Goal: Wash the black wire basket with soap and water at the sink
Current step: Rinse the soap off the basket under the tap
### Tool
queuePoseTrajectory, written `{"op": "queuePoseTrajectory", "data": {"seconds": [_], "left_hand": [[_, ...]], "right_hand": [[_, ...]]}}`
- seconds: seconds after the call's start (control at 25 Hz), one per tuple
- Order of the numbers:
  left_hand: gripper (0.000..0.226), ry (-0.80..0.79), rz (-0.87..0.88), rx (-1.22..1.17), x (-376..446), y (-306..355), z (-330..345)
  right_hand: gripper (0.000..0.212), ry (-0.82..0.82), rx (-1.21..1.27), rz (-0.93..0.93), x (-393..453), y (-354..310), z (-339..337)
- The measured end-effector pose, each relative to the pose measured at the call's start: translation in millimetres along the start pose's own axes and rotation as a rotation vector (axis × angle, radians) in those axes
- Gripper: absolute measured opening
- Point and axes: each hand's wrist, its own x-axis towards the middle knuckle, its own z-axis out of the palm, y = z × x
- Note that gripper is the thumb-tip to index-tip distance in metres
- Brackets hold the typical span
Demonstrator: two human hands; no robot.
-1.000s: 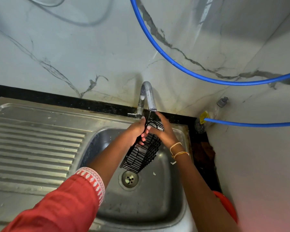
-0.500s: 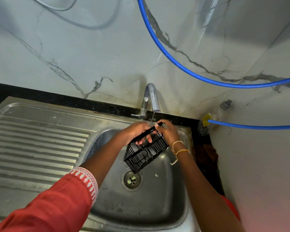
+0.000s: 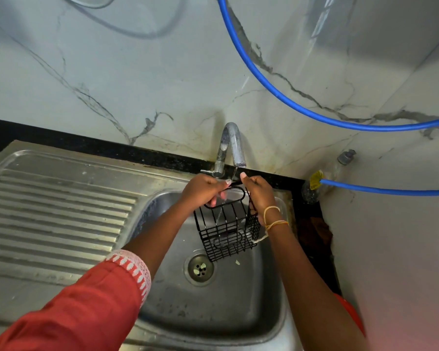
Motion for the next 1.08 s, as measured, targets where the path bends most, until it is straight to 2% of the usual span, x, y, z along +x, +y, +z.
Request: {"op": "queuePoseTrajectory", "data": {"seconds": [0.16, 0.24, 0.32, 0.36, 0.44, 0.48, 0.56, 0.64, 0.76, 0.84, 0.92, 0.96, 1.0, 1.08], "left_hand": [[0.021, -0.125, -0.060, -0.385, -4.7, -19.2, -21.1], [0.026, -0.138, -0.090, -0.388, -6.6, -27.4, -18.2], [0.029, -0.071, -0.101, -0.452, -8.3, -23.1, -5.3], [0.027, -0.003, -0.115, -0.467, -9.6, -17.8, -0.3], [0.017, 0.138, -0.169, -0.428, -10.6, -8.0, 6.8], [0.018, 0.191, -0.182, -0.409, -9.7, -4.9, 10.9], [0.025, 0.222, -0.123, -0.350, -4.7, 1.3, 16.0], [0.046, 0.226, -0.058, -0.282, -0.5, 9.8, 18.5], [0.054, 0.207, -0.018, -0.293, 6.5, 14.5, 11.6], [0.056, 0.213, -0.025, -0.280, 5.7, 17.6, 6.3], [0.052, 0.343, -0.097, -0.302, 6.1, 24.2, 1.2], [0.047, 0.433, -0.176, -0.332, 8.3, 25.5, -3.0], [0.040, 0.498, -0.274, -0.389, 10.8, 24.4, -9.1], [0.026, 0.540, -0.486, -0.556, 13.5, 14.1, -21.4]], "right_hand": [[0.030, 0.040, 0.145, 0.275, 4.7, 5.0, -25.5], [0.039, 0.013, 0.227, 0.399, 3.9, 15.9, -32.4], [0.036, 0.027, 0.275, 0.446, 1.4, 26.9, -22.8], [0.037, 0.034, 0.148, 0.433, 0.0, 26.7, -18.3], [0.051, 0.051, -0.293, 0.333, 0.4, 31.8, -12.7], [0.048, 0.113, -0.412, 0.305, 1.3, 31.3, -7.7], [0.039, 0.075, -0.527, 0.140, -9.3, 15.2, 13.3], [0.040, 0.038, -0.508, 0.044, -20.7, -6.2, 35.8], [0.042, 0.020, -0.634, -0.193, -22.0, -16.4, 37.1], [0.046, 0.005, -0.720, -0.232, -10.9, -16.5, 22.2], [0.046, 0.016, -0.863, -0.199, 5.2, -11.1, 12.0], [0.043, -0.037, -0.853, -0.187, 9.4, -7.2, 9.7], [0.040, -0.121, -0.715, -0.184, 11.2, -0.2, 9.7], [0.033, -0.264, -0.263, -0.153, 1.8, 5.0, 7.9]]}}
